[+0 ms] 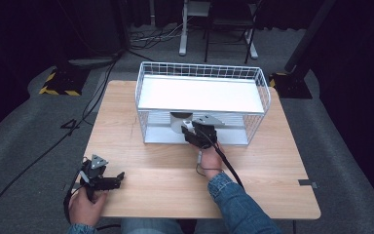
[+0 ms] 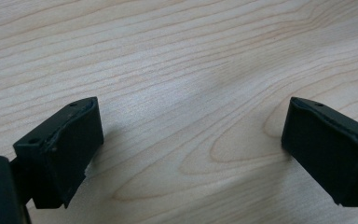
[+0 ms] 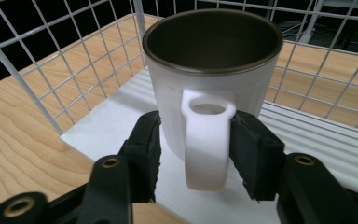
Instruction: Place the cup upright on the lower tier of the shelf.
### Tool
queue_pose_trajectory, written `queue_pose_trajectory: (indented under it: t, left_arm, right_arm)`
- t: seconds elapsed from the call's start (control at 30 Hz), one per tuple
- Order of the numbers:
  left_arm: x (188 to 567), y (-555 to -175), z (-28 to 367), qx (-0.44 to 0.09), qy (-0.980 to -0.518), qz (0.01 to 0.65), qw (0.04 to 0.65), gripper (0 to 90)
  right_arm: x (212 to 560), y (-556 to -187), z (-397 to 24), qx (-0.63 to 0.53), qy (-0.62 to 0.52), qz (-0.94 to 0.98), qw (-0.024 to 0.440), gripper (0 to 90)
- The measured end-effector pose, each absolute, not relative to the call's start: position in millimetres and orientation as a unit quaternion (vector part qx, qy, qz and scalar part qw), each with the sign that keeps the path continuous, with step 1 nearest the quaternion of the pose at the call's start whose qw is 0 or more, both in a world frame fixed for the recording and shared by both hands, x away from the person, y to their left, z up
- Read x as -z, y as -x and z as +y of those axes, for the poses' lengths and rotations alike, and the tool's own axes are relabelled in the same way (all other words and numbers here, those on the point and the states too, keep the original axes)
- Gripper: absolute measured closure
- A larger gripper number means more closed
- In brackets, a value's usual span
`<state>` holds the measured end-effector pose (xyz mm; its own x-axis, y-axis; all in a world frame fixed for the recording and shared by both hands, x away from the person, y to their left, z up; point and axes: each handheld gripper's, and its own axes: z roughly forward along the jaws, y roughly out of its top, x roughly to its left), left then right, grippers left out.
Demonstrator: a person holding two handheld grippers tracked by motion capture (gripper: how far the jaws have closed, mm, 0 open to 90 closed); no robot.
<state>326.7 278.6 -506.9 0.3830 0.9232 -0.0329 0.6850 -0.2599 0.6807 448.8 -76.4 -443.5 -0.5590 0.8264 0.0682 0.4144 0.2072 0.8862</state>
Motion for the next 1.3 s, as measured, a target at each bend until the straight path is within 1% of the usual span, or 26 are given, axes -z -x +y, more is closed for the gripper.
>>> queue_pose_trajectory:
  t: [0.17,0.5,0.67,0.83,1.3]
  left_arm:
    - [507,-327,279,-0.191,-0.771,0.522,0.313,5.7]
    - [507,-327,279,-0.191,-0.771,0.522,0.313,5.8]
    - [507,-327,279,-0.191,-0.771,0.522,0.313,5.7]
    - [507,-327,279,-0.19,-0.771,0.522,0.313,5.7]
    - [507,-329,278,-0.19,-0.773,0.519,0.312,5.1]
  right_arm:
    - [435,-440,-84,-0.481,-0.408,0.747,0.212,47.7]
    - [414,-414,-104,-0.489,-0.374,0.761,0.208,47.2]
    - [401,-398,-121,-0.487,-0.362,0.768,0.203,45.8]
    - [396,-383,-145,-0.487,-0.36,0.767,0.212,44.4]
    - [400,-359,-214,-0.459,-0.377,0.777,0.207,31.1]
